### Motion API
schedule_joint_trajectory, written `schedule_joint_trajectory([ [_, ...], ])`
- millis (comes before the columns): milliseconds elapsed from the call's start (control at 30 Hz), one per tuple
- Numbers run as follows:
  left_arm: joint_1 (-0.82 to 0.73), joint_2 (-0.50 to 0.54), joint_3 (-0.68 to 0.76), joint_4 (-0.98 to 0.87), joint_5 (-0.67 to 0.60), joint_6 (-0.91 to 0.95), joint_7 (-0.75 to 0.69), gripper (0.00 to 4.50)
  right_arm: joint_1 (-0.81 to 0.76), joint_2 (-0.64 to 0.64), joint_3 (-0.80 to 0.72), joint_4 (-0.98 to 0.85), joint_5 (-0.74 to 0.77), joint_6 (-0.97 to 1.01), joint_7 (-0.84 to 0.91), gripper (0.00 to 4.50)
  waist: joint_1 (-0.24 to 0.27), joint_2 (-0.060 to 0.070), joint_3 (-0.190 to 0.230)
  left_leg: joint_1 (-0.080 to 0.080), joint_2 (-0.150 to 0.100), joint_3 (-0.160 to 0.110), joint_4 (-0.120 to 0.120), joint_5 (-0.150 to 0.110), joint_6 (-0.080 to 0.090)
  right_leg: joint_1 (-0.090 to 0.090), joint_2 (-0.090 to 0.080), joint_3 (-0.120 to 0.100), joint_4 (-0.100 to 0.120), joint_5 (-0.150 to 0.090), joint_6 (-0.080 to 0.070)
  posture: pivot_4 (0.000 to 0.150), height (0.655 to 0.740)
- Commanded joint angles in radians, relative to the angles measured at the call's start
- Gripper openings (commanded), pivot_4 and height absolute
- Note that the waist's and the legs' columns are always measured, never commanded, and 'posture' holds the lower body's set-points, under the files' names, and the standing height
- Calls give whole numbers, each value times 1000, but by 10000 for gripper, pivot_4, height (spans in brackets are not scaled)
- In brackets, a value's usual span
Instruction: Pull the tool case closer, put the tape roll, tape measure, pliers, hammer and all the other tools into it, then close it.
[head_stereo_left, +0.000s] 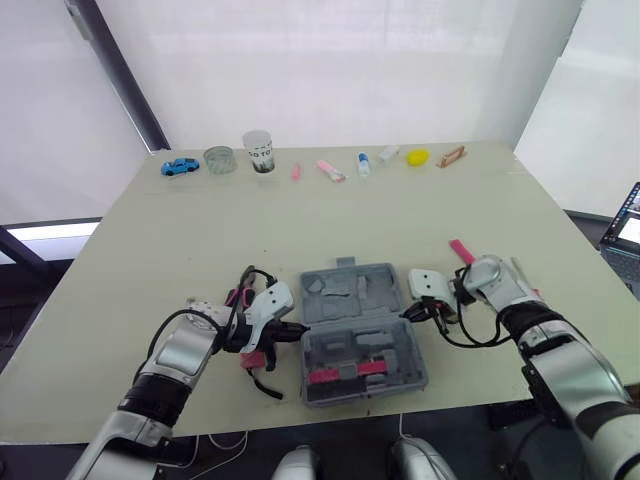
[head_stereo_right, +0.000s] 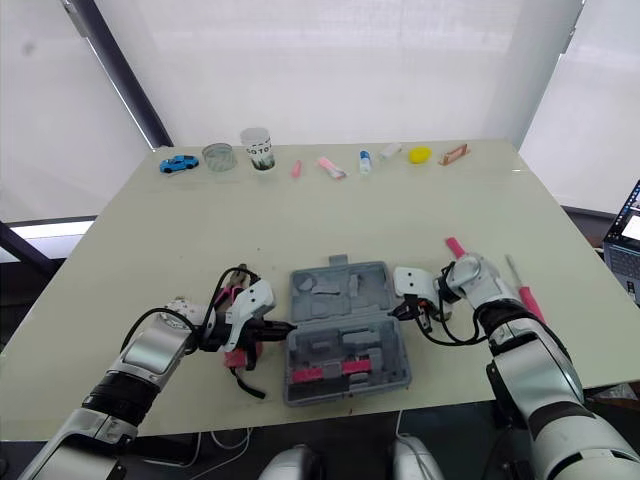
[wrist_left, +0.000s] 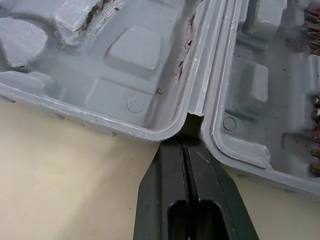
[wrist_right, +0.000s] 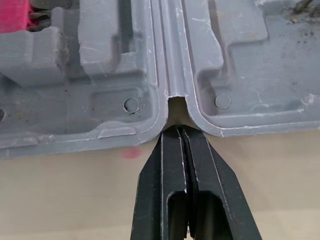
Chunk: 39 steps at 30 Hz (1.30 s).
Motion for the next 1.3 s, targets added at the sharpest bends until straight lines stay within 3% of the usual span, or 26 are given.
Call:
schedule_joint_trajectory([
  [33,23,6,-34,-39,7,-10,-27,0,59,9,31,-55,7,11,45,198,0,0,0,0,0,0,0,0,0,0,0,0,0,0,0,1500,7400],
  [633,120,32,-38,-139,6,1,-34,0,227,-58,44,-329,69,145,63,198,4,0,-1,3,0,-1,0,0,0,3,0,-1,-1,0,0,1500,7400],
  [1300,185,46,-64,-211,8,9,-42,0,330,-126,65,-513,115,252,79,198,25,0,-1,3,0,-1,0,0,1,4,0,-1,-2,-1,0,1500,7400],
])
